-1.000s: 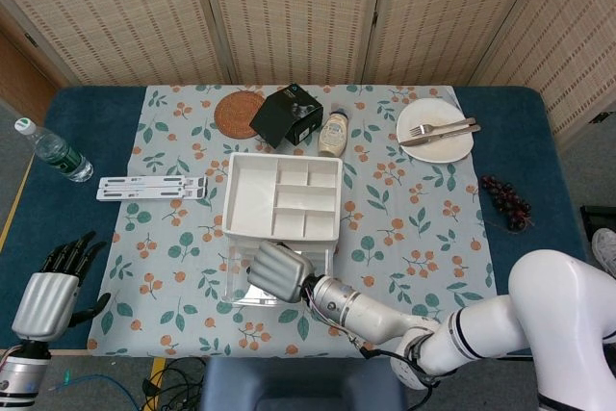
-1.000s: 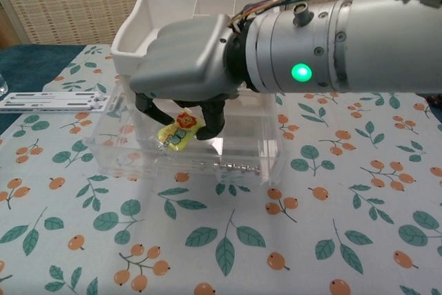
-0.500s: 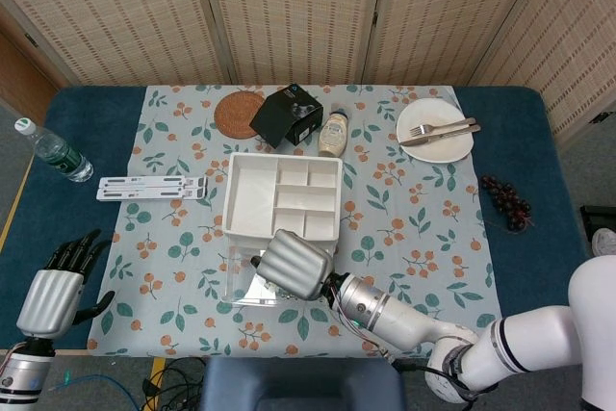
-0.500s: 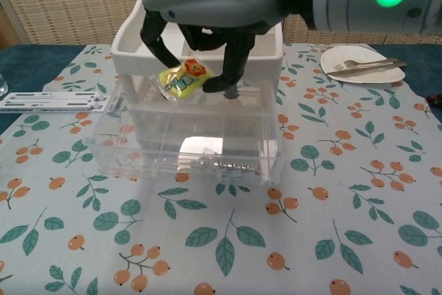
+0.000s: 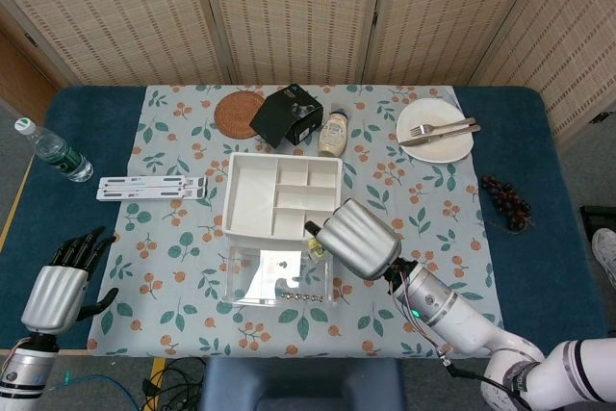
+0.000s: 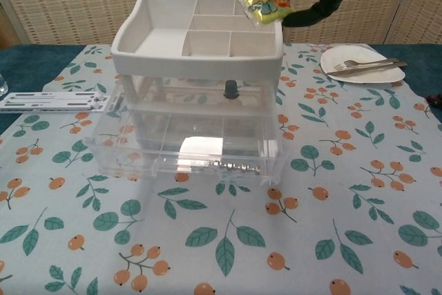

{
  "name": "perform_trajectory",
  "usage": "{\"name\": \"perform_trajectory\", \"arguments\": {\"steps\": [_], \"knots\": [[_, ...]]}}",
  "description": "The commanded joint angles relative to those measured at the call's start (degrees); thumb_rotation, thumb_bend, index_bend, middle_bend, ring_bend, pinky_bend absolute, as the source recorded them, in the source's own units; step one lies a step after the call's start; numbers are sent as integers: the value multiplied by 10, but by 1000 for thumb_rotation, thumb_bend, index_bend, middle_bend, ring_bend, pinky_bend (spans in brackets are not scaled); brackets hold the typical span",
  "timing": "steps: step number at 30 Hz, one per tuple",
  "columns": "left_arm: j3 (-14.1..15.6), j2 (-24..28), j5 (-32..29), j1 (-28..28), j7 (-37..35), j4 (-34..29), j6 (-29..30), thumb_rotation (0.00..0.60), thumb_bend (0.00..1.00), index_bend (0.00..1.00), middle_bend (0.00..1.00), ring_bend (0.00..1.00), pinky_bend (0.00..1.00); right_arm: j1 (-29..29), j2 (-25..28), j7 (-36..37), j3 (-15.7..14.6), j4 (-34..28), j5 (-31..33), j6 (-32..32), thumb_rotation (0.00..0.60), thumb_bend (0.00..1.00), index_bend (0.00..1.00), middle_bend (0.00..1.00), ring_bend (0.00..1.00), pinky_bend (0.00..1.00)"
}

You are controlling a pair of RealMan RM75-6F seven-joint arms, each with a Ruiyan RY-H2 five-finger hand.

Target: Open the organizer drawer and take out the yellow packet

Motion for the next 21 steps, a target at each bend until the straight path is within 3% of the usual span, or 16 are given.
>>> {"name": "perform_trajectory", "arguments": {"steps": [1,10,21], "knots": [[-2,-1,1,-2,-1,-1,0,600,246,141,91,137,159,-28,20,23,-2,1,1,10,600,353,516,1000,1000,1000],[-6,-2,1,-8,2,-4,-2,600,246,141,92,137,159,-73,35,57,-20,39,19,-36,600,358,516,1000,1000,1000],[-8,2,1,-11,6,-9,0,600,246,141,92,137,158,-97,-32,57,-40,120,20,-108,600,360,516,1000,1000,1000]]}}
